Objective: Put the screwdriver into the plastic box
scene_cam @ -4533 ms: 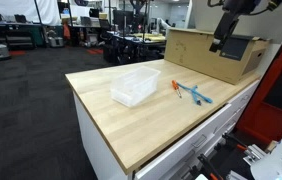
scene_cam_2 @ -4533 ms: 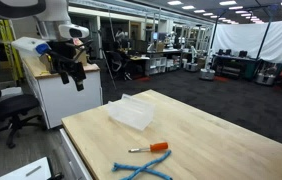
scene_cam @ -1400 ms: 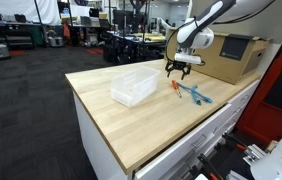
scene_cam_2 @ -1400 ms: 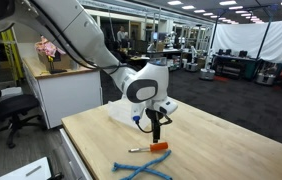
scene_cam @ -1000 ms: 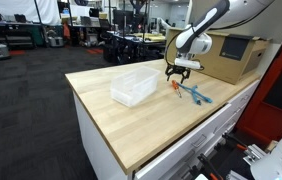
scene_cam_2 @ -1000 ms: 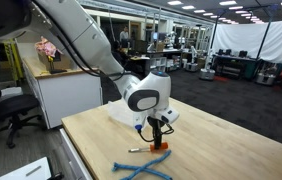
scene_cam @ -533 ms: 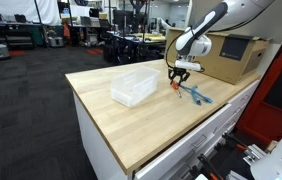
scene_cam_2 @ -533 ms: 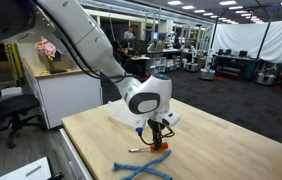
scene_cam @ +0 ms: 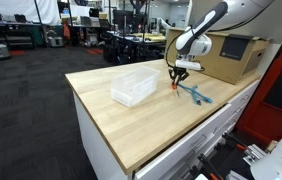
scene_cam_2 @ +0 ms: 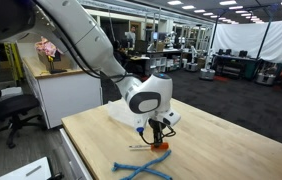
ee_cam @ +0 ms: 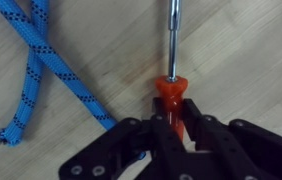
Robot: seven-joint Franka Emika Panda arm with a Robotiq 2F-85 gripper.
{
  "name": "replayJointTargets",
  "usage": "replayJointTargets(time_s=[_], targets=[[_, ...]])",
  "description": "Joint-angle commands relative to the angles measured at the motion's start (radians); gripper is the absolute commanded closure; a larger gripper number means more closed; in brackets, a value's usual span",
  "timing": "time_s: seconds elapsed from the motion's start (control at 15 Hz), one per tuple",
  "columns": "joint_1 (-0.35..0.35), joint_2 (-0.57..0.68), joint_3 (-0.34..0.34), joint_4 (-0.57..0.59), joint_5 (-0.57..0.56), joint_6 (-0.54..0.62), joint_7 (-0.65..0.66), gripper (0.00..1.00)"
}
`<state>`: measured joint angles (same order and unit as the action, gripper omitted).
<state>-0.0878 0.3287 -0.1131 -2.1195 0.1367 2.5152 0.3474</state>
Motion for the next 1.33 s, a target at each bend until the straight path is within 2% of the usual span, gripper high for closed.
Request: replayJointTargets(time_s=[0.0,0.4,0.47,0.73,1.0,1.13,1.27], targets=[[-0.001,0.009,-0.004,0.014,-0.003,-0.012,-0.042,0.94],[-0.007,-0.029,-0.011,0.005,-0.011,-0.044,-0.068,0.94],[0.016,-0.058,-0.008,-0.040,-0.021,-0.019,-0.041,0.94],[0.036,-0.158,-0.005,-0.082,-0.039,-0.075,-0.027,0.94],[0.054,-0.274,0.007,-0.089,-0.086,-0.238,0.007,0.94],[0.057,-0.329,0.026,-0.075,-0.045,-0.340,0.001,0.94],[0.067,-0.385,0.049,-0.071,0.031,-0.389,0.007,0.94]])
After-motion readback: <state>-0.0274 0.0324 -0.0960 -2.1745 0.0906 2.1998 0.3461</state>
